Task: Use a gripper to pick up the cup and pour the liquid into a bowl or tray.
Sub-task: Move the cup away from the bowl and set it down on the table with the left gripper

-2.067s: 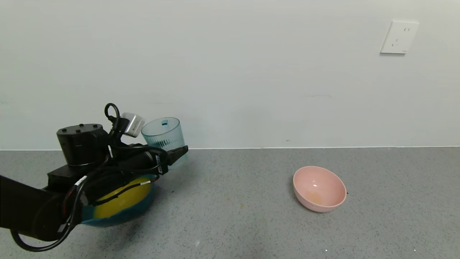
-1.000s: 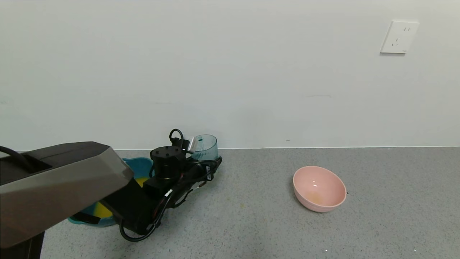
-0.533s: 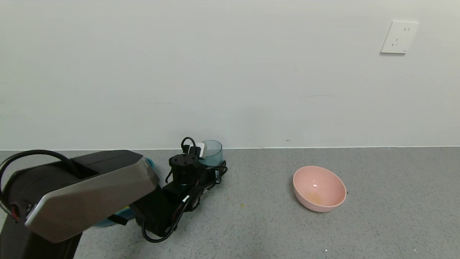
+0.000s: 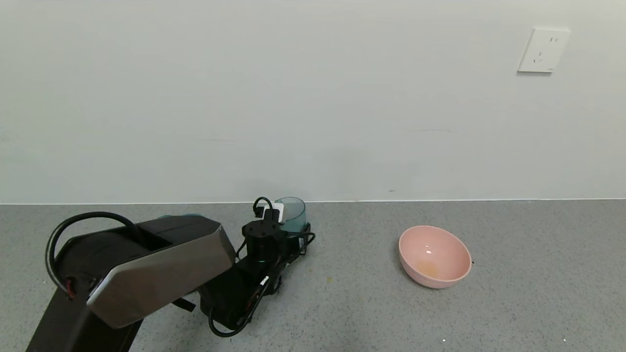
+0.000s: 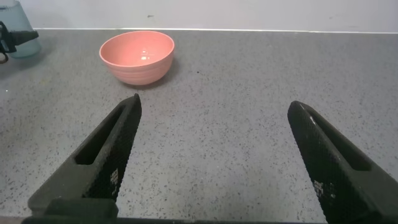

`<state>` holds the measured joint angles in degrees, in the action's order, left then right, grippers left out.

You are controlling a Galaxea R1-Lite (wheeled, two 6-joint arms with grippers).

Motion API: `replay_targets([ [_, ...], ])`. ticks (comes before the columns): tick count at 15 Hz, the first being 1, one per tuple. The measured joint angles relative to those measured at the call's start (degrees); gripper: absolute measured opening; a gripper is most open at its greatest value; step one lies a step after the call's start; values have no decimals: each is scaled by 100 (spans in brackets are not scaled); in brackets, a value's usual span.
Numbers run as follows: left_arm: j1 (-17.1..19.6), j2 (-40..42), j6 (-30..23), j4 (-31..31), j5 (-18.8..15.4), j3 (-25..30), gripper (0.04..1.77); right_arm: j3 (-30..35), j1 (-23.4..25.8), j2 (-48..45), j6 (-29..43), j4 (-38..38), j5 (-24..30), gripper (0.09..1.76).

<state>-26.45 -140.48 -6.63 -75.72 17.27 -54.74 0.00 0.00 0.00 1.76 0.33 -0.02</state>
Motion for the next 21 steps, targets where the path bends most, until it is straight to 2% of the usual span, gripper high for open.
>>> replay_targets([
  [4,-41,-100,-23,9,268,-57,129,0,0,0,0,0,0,171],
  [12,-89,-174,-11,4,336,-85,129,0,0,0,0,-2,0,171],
  [14,-96,-168,-11,-2,354,-74,142,0,0,0,2,0,-2,171],
  [18,-100,-94,-1,17,351,2,154,0,0,0,0,-2,0,171],
  [21,-99,154,13,265,308,121,159,0,0,0,-2,-2,-2,171],
])
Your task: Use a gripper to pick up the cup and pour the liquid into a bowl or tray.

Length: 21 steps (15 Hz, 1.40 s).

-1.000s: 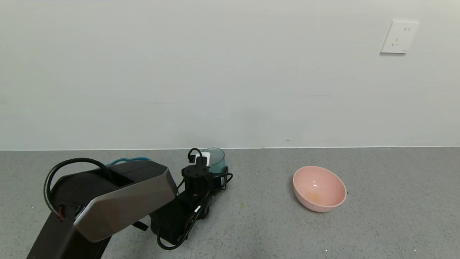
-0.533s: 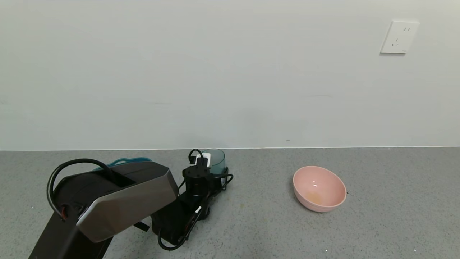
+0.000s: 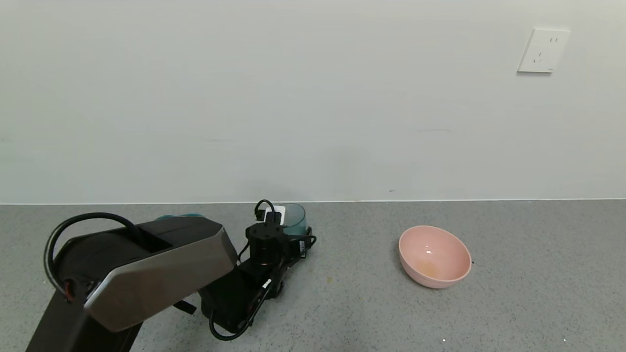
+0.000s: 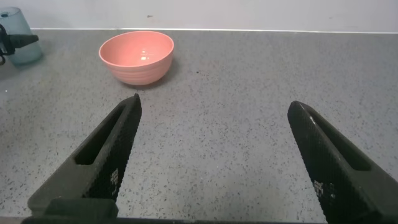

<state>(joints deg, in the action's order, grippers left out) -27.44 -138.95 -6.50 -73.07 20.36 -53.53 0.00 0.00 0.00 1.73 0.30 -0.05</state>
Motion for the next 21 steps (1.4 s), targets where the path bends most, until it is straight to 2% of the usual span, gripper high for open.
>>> replay_targets([
  [5,2,733,28,670,-46,232,165,0,0,0,0,2,2,171],
  [8,2,1538,49,1447,-212,345,167,0,0,0,2,0,2,171],
  [12,7,2920,50,3182,-697,508,169,0,0,0,2,2,2,171],
  [16,-1,4396,66,4629,-820,874,170,0,0,0,2,2,5,171],
  [21,-21,6610,88,7053,-1039,1243,170,0,0,0,2,2,2,171],
])
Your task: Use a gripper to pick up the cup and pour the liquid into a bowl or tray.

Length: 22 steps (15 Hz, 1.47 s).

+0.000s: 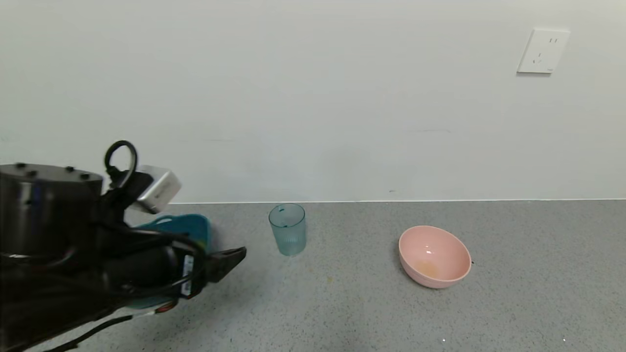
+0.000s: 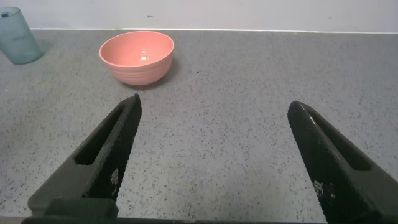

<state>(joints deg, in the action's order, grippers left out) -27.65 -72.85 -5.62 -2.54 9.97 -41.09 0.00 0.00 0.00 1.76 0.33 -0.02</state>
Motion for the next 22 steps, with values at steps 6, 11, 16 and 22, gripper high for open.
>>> replay_targets([
  [6,301,2758,-13,2031,-6,59,171,0,0,0,0,-2,2,171],
  [11,1404,4414,28,2905,-17,-5,171,0,0,0,0,-2,0,171],
  [16,2375,5392,546,3124,-77,124,172,0,0,0,-2,-2,0,171],
  [22,2725,6594,562,3045,-229,601,172,0,0,0,0,-2,0,171],
])
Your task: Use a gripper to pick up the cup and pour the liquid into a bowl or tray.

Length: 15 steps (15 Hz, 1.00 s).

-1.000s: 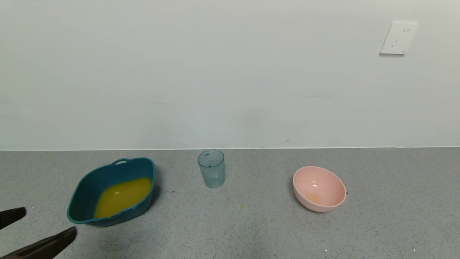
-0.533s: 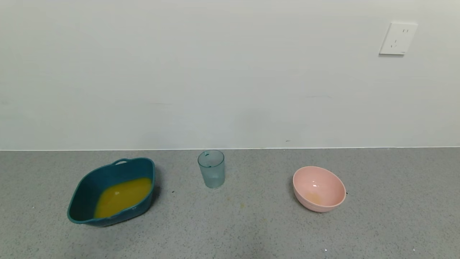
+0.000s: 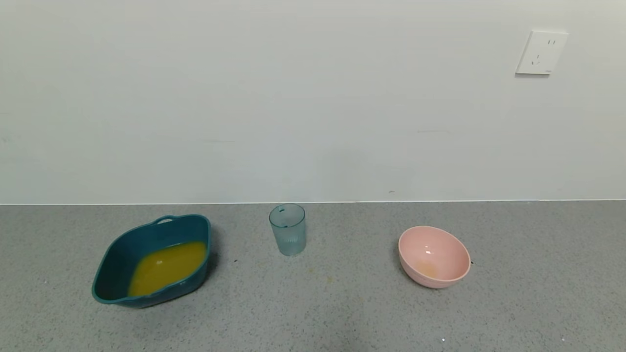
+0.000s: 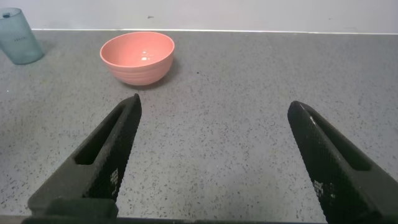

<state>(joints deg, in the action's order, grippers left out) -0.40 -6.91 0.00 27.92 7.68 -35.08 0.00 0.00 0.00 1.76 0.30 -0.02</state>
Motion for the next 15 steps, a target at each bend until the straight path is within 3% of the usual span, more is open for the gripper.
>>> replay_targets([
  [2,22,378,-269,-229,-197,260,172,0,0,0,0,0,0,171],
  [5,30,625,-617,-1106,-273,976,172,0,0,0,-2,0,0,171],
  [10,30,694,-645,-2057,-402,2442,172,0,0,0,0,0,2,171],
  [15,30,696,-377,-2750,-471,3202,172,0,0,0,0,2,0,171],
])
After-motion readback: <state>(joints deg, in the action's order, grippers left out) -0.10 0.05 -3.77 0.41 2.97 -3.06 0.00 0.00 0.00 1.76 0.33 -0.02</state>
